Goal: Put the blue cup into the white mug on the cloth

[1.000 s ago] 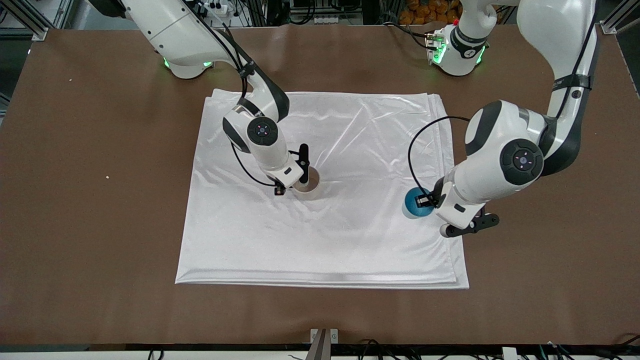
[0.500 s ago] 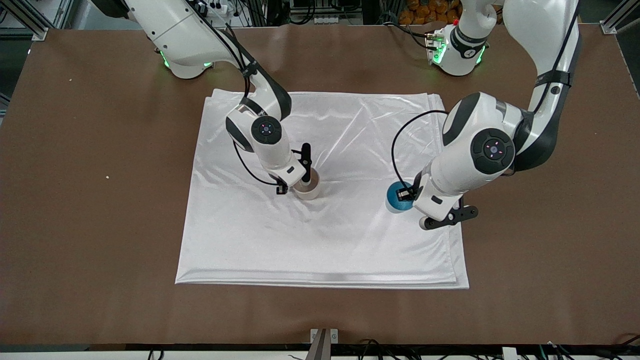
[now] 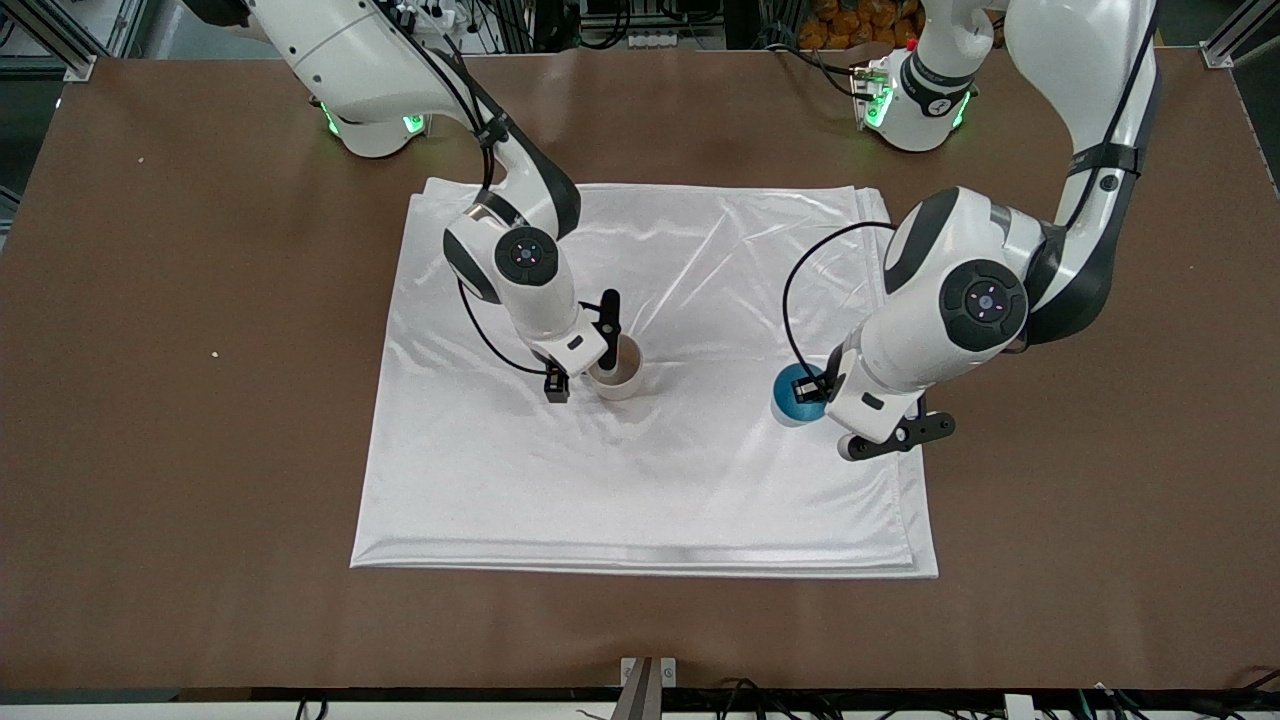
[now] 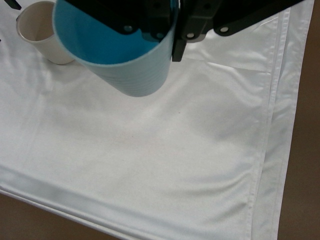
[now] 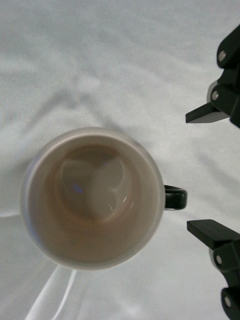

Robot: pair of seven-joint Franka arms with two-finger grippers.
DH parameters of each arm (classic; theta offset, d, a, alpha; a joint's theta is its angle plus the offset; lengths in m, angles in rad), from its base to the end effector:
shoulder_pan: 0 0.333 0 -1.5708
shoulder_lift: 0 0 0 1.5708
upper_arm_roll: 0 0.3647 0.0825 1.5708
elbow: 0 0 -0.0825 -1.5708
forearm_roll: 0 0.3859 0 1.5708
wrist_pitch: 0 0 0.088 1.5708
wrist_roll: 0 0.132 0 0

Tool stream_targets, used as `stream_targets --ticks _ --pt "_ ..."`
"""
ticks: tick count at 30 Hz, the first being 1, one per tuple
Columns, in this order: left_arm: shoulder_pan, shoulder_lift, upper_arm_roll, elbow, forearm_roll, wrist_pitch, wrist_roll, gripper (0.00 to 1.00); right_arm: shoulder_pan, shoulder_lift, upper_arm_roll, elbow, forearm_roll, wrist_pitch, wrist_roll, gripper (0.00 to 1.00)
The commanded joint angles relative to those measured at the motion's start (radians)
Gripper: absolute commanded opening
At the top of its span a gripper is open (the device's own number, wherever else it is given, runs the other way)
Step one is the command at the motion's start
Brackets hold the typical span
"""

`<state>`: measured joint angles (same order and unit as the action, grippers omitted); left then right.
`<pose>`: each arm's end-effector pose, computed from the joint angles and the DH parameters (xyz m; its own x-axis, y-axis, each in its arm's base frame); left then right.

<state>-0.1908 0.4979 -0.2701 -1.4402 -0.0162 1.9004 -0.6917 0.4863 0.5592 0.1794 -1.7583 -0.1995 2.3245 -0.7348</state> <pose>0.6573 -0.2893 0.4277 0.9604 0.2566 -0.1085 0.2669 -0.9590 0.0951 0.5567 0.4119 0.2706 0.0631 0.9977 -0.0229 0.9968 -0.0619 0.0507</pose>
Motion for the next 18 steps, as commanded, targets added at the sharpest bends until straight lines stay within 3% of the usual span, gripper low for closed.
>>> stream_targets --ticks 1,7,18 --pt "-0.006 0.005 0.003 0.012 -0.019 -0.003 -0.015 0.0 -0.005 -0.099 0.002 -0.018 -0.021 -0.079 0.098 0.89" --pt "-0.006 0.007 0.003 0.012 -0.019 -0.003 -0.019 0.0 -0.005 -0.174 0.002 -0.018 -0.02 -0.186 0.258 0.89" --pt "-0.038 0.008 0.003 0.012 -0.019 -0.003 -0.054 0.0 -0.072 -0.314 0.002 -0.012 0.008 -0.304 0.279 0.89"
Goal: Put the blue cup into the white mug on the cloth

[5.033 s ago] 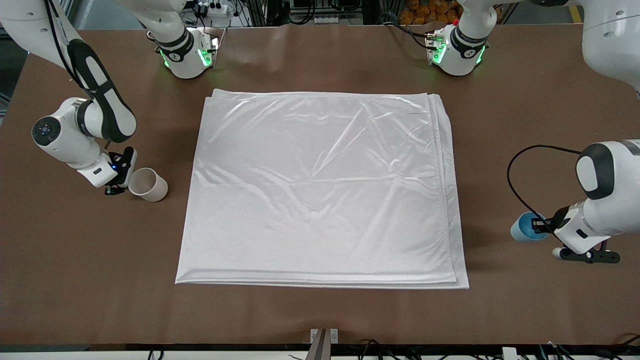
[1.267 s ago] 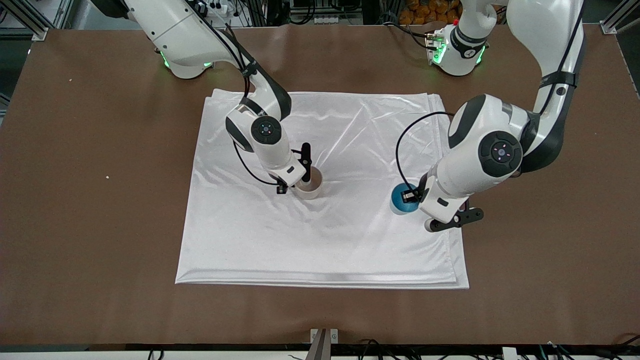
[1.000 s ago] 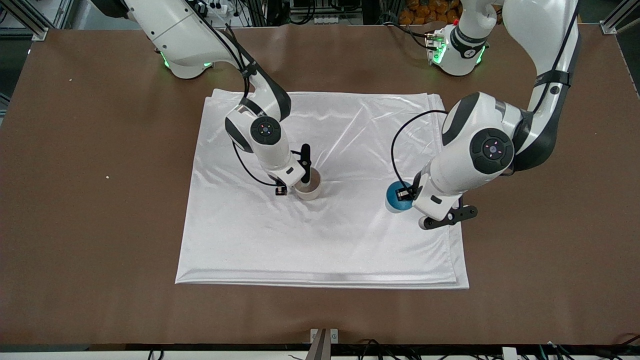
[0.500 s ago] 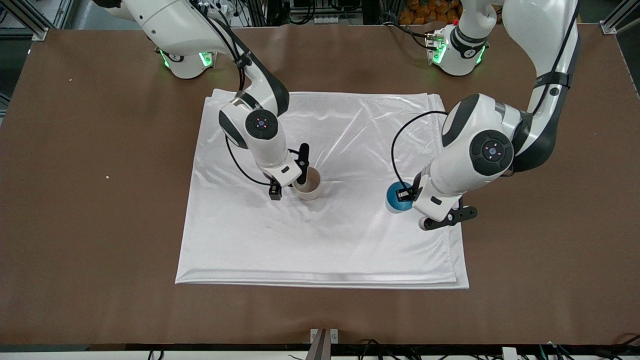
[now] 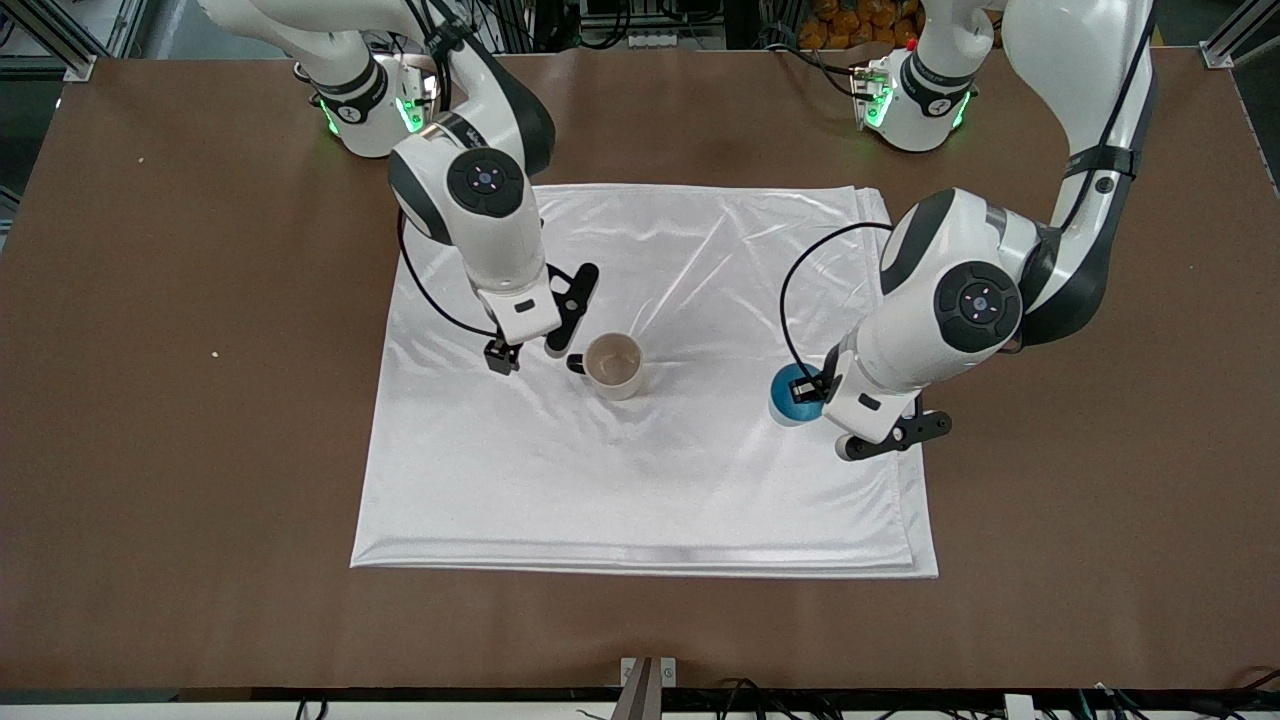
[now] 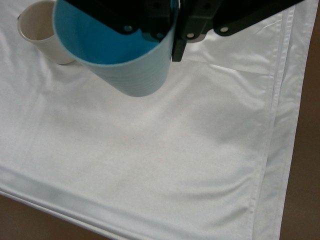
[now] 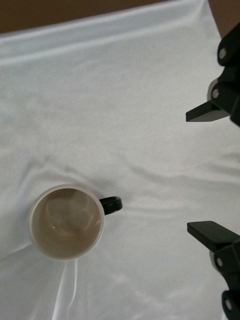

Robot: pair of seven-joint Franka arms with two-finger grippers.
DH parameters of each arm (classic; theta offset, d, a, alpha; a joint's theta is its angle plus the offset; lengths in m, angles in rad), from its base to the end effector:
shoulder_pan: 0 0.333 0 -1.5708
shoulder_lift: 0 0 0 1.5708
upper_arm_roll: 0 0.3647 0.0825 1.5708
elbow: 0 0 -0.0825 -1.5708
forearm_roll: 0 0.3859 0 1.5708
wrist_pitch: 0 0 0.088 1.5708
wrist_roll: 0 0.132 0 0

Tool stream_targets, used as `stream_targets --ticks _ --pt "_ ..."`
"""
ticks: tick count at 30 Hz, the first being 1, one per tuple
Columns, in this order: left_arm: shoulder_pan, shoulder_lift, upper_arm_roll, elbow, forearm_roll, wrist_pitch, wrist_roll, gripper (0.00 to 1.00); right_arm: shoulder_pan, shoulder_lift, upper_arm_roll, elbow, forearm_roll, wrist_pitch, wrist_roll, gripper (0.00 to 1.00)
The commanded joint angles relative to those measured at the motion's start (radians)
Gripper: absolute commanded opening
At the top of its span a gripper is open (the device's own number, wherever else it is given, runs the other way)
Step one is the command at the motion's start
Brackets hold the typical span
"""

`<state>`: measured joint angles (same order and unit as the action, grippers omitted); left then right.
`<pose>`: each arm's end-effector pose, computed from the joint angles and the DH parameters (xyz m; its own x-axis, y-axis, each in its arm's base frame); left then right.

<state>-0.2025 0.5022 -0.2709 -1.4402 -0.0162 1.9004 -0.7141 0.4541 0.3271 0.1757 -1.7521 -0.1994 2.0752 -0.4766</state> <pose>0.6540 -0.2975 0.4247 0.9571 0.2662 -0.1146 0.2769 -0.9566 0.0910 0.5481 0.3689 0.4072 0.3705 0.9271 -0.0563 0.9257 -0.3636 0.1039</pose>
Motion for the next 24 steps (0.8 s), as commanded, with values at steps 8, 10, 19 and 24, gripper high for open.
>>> stream_targets --ticks 8,10,19,24 --pt "-0.095 0.013 0.006 0.014 -0.017 -0.001 -0.085 0.0 -0.103 -0.177 0.007 0.003 0.028 -0.138 0.085 0.9" --pt "-0.116 0.019 0.007 0.012 -0.014 0.0 -0.1 0.0 -0.118 -0.192 0.007 0.02 0.035 -0.167 0.09 0.91" --pt "-0.176 0.032 0.01 0.014 -0.013 0.034 -0.133 0.0 -0.17 -0.215 0.005 0.127 0.043 -0.326 0.153 0.95" --pt "-0.212 0.044 0.012 0.014 -0.011 0.055 -0.143 0.0 -0.193 -0.22 0.004 0.19 0.043 -0.412 0.23 0.97"
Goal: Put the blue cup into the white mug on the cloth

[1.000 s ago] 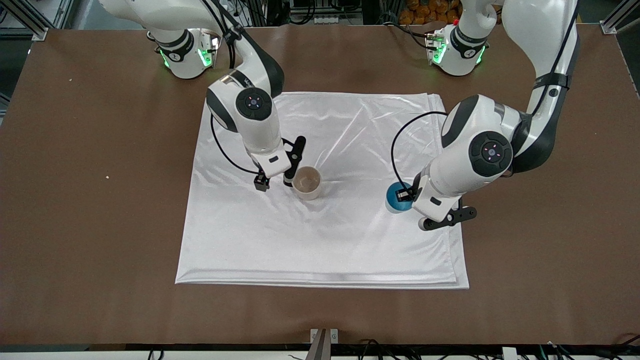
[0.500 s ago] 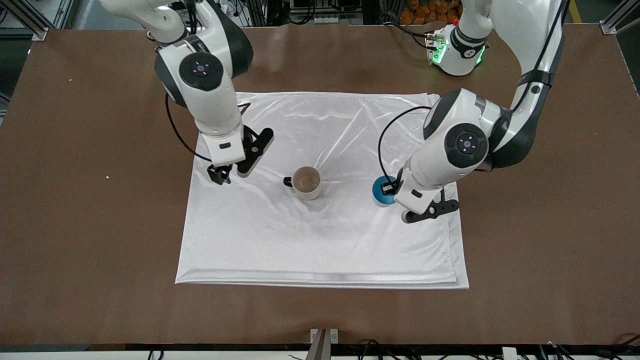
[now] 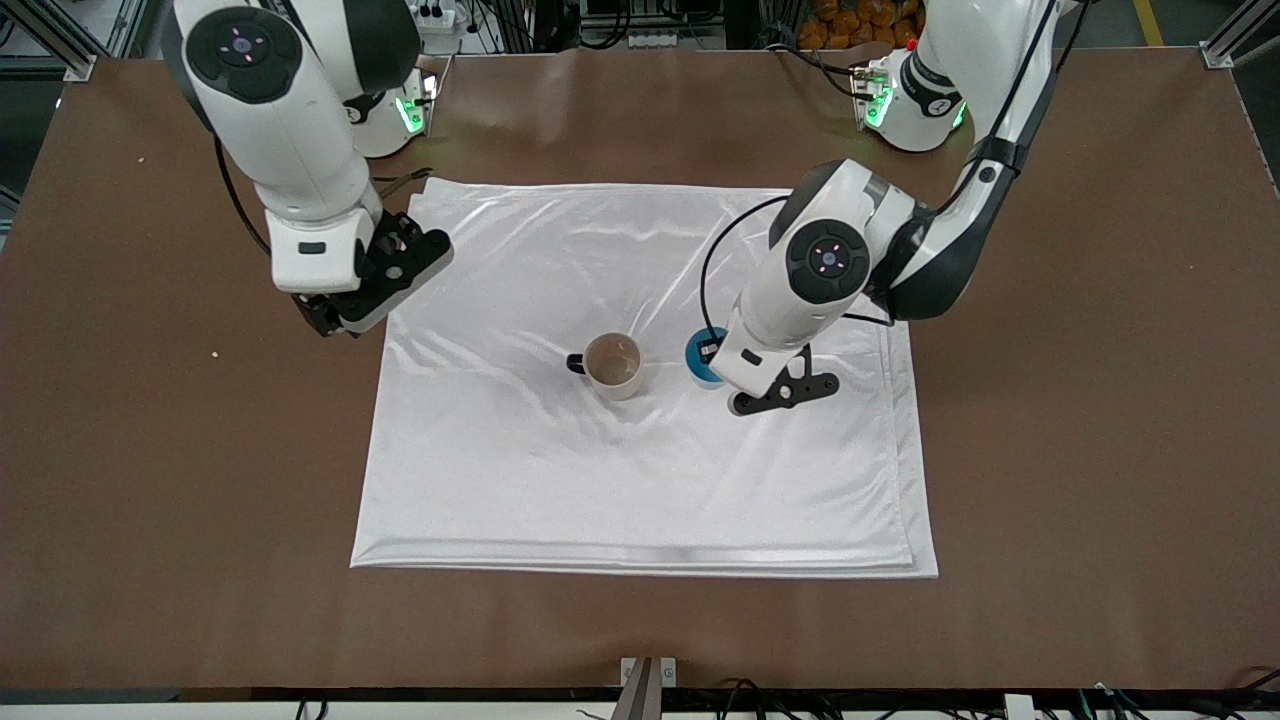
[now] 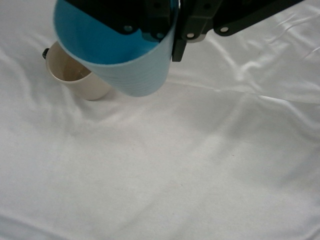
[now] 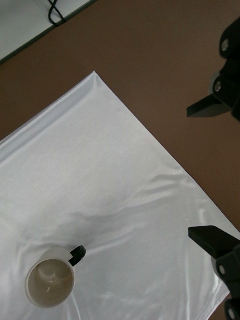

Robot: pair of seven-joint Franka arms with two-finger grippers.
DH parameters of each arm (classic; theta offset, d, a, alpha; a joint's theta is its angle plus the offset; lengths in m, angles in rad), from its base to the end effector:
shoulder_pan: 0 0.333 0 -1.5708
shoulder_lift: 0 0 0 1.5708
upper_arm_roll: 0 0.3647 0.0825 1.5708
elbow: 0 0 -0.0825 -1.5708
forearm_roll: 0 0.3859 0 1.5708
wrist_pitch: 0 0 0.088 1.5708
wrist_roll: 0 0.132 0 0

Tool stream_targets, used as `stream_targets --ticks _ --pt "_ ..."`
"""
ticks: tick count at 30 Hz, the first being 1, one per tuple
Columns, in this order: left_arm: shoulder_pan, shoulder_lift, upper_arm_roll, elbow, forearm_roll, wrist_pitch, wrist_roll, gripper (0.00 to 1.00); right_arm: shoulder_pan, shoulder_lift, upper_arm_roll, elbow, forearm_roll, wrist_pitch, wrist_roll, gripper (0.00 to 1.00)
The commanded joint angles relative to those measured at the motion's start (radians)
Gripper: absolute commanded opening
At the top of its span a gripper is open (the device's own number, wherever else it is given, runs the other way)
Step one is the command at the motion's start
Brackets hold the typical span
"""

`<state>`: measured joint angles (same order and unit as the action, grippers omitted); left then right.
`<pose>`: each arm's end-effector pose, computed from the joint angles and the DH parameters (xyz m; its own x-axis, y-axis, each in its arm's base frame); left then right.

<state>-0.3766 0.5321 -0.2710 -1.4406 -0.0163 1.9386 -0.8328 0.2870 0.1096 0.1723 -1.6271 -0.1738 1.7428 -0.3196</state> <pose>0.5993 -0.4098 0.4067 0.9683 0.2170 -0.1241 0.2285 -0.9696 0.0876 0.5532 0.2457 0.5749 0.6933 0.7194 -0.0424 0.7166 -0.6820 0.1462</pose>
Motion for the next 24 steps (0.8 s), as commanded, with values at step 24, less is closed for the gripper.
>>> stream_targets --ticks 24 --pt "-0.188 0.112 0.019 0.013 0.013 0.168 -0.078 0.0 -0.281 -0.105 0.009 0.125 0.042 -0.25 0.094 1.0"
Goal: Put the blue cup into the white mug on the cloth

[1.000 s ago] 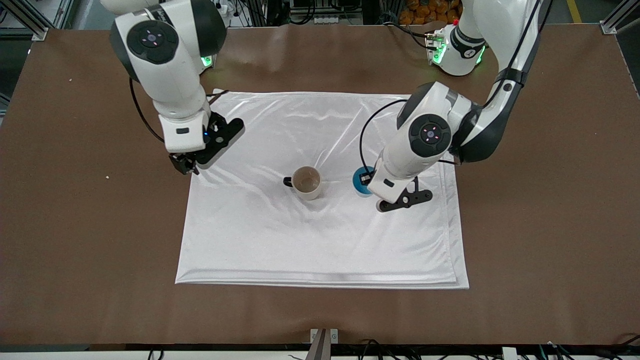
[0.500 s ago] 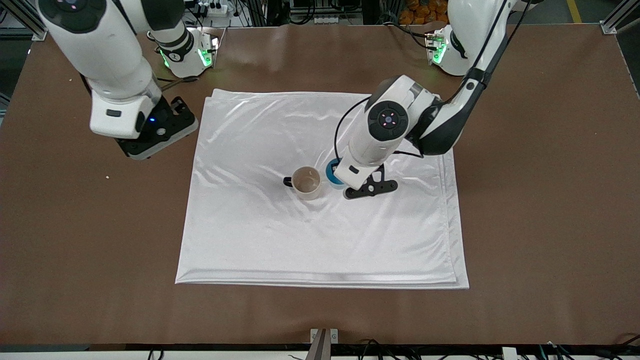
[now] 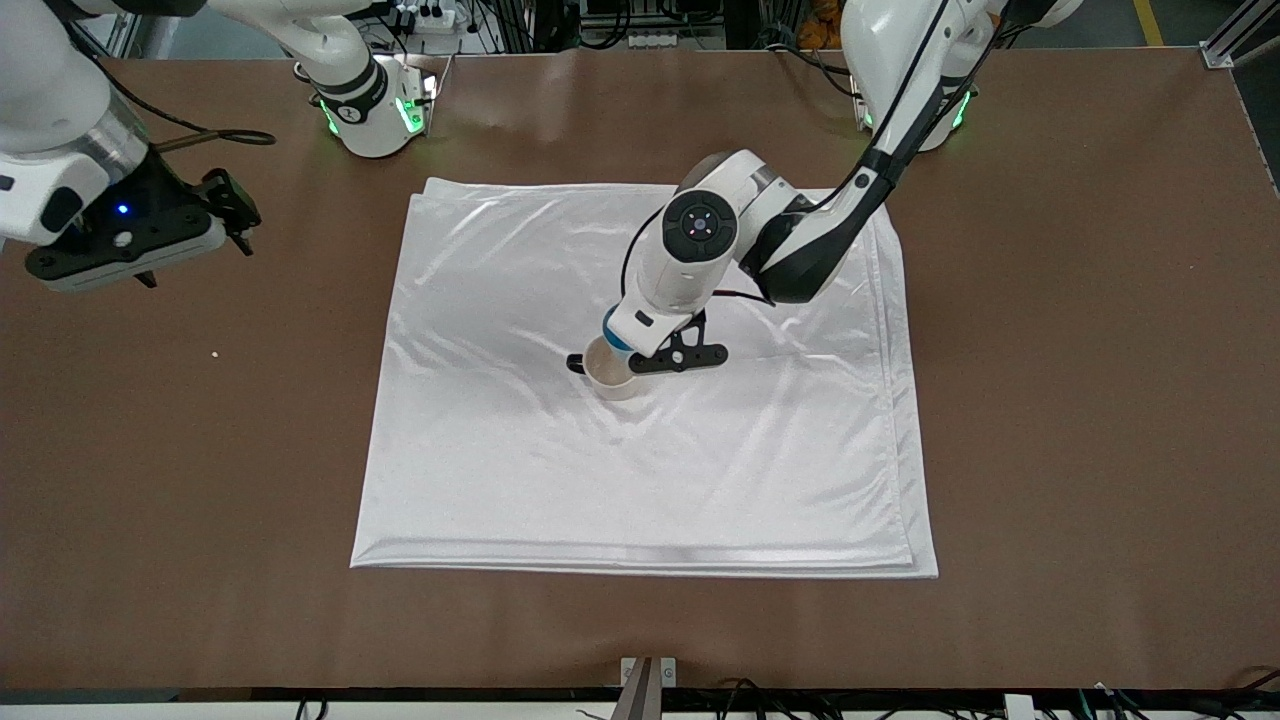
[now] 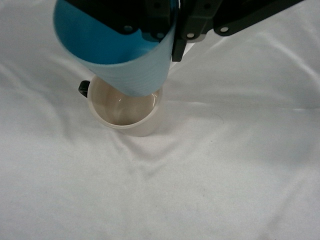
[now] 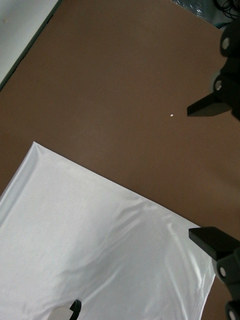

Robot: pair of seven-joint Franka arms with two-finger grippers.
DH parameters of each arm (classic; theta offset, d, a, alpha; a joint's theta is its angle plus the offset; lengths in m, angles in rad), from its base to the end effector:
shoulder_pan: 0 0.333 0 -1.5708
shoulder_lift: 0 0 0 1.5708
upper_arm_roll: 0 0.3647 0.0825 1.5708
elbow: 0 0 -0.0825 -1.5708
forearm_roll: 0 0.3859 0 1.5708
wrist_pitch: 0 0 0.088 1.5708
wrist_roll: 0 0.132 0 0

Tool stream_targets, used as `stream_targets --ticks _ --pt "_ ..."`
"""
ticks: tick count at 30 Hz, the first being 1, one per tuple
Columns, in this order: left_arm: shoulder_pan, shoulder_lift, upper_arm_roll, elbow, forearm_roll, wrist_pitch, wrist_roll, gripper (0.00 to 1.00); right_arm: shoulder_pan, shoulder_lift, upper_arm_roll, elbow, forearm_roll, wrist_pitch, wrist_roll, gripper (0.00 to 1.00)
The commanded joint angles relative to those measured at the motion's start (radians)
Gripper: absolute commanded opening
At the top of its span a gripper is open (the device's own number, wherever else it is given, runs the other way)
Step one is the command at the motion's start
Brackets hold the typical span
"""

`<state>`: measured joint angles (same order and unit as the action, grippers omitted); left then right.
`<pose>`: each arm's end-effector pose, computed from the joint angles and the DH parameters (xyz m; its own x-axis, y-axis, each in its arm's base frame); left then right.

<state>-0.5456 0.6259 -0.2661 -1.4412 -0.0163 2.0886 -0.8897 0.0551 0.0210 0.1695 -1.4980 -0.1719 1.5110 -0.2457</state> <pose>0.5431 -0.5169 0.3516 0.9858 0.1290 -0.1077 0.1430 -0.9805 0.1344 0.5495 0.1002 0.6677 0.8965 0.4406 -0.0473 0.4422 -0.8824 0.1606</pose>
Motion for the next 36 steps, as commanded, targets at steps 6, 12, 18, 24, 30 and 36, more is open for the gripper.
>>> stream_targets --ticks 6,12,18,24,30,36 --pt "-0.03 0.044 0.015 0.013 0.018 0.059 -0.026 0.0 -0.113 -0.019 0.008 -0.002 0.104 -0.022 0.02 1.0" --pt "-0.037 0.067 0.015 0.013 0.018 0.097 -0.029 0.0 -0.172 -0.019 0.01 -0.002 0.146 -0.018 0.029 1.0" --pt "-0.039 0.092 0.015 0.011 0.024 0.134 -0.029 0.0 -0.196 -0.016 0.012 -0.002 0.149 -0.011 0.052 1.0" --pt "-0.039 0.121 0.015 0.011 0.052 0.16 -0.031 0.0 -0.196 -0.019 0.012 -0.004 0.147 -0.009 0.138 1.0" --pt "-0.039 0.132 0.025 0.011 0.059 0.165 -0.031 0.0 -0.195 -0.035 0.013 -0.013 0.149 -0.012 0.23 1.0" --pt "-0.051 0.141 0.038 0.013 0.058 0.174 -0.031 0.49 -0.198 -0.064 0.01 -0.048 0.149 -0.008 0.236 1.0"
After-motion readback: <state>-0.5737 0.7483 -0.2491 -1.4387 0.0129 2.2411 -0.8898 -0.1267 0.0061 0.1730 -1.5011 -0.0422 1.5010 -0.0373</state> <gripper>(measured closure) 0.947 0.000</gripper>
